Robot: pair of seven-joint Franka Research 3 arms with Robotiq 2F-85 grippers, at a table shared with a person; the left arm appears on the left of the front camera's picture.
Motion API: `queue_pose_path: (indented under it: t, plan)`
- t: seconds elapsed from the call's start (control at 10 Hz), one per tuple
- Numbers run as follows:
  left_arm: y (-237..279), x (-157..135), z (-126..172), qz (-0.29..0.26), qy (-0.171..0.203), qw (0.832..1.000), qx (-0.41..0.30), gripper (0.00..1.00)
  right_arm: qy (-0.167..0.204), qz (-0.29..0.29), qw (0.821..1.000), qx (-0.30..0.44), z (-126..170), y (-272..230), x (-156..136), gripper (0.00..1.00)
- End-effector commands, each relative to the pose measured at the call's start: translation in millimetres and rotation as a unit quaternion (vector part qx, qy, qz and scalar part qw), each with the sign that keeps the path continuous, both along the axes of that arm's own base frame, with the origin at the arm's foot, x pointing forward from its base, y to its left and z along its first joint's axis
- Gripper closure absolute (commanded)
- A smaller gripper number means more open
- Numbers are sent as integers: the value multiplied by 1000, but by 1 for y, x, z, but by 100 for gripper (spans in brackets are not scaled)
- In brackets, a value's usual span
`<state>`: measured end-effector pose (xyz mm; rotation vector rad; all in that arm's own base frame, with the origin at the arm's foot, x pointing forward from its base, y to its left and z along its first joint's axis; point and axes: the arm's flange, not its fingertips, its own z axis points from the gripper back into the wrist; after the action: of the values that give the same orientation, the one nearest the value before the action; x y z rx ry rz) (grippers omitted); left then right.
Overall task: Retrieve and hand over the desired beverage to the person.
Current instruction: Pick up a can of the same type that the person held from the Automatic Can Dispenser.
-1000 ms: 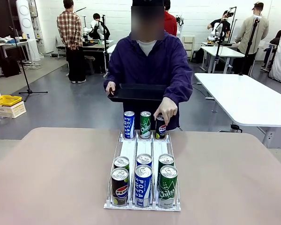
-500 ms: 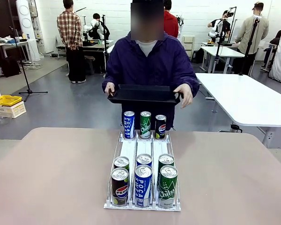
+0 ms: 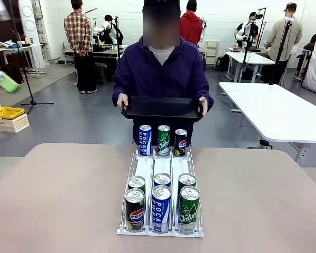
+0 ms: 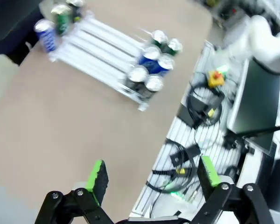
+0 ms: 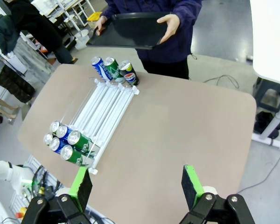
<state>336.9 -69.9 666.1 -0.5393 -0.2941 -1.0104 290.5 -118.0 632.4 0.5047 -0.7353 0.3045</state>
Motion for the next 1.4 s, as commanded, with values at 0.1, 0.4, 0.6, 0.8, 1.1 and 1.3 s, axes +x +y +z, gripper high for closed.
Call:
queue_pose_path:
  t: [0.1, 0.4, 0.6, 0.8, 1.1, 1.3]
  plan:
    - [-157, 18, -19, -131, 77, 953, 261, 0, -5, 9, 1000, 8, 0, -1, 1, 0]
    - [-227, 7, -76, 158, 137, 926, 316, 0, -5, 9, 1000, 8, 0, -1, 1, 0]
    - [-240, 12, -108, 260, 118, 912, 294, 0, -5, 9, 1000, 8, 0, -1, 1, 0]
    - [-244, 17, -125, 308, 121, 910, 251, 0, -5, 9, 1000, 8, 0, -1, 1, 0]
    - [-236, 26, -115, 291, 128, 909, 271, 0, -5, 9, 1000, 8, 0, -1, 1, 0]
    - [-236, 26, -115, 291, 128, 909, 271, 0, -5, 9, 1000, 8, 0, -1, 1, 0]
